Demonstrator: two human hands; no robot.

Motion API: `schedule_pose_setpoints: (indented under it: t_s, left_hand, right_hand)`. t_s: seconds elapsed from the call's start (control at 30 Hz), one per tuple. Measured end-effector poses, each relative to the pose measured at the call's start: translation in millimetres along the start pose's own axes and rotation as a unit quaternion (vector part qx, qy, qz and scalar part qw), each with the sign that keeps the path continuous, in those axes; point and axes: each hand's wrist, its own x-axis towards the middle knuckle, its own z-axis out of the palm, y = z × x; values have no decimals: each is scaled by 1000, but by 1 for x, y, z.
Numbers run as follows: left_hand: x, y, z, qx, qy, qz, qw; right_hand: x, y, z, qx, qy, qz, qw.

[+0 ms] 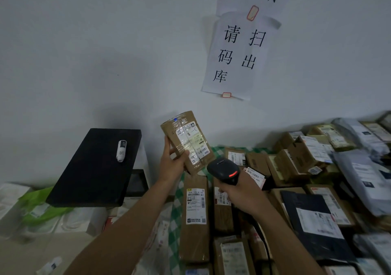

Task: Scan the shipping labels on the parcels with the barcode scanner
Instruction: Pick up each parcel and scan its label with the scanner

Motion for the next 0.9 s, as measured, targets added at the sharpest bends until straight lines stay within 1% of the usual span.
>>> schedule_pose_setpoints:
  t_s: [0.13, 0.4, 0.7, 0.8, 0.9]
  left_hand:
    - [4, -5, 0, 17, 2, 8, 1000]
    - [3, -9, -2, 9, 9, 23, 1000]
    - [9, -10, 1, 14, -6, 30, 999]
    - [14, -8, 4, 17, -4, 38, 999]
    - [24, -10, 8, 19, 13, 21, 1000]
  right_hand:
    - [0, 1, -1, -20, -3, -12, 1000]
    - [6, 5, 0, -36, -30, -19, 999]
    - [14, 9, -3, -45, -52, -16, 998]
    - [20, 14, -6, -21, -45, -13, 999]
    - [29, 18, -9, -17, -30, -21, 999]
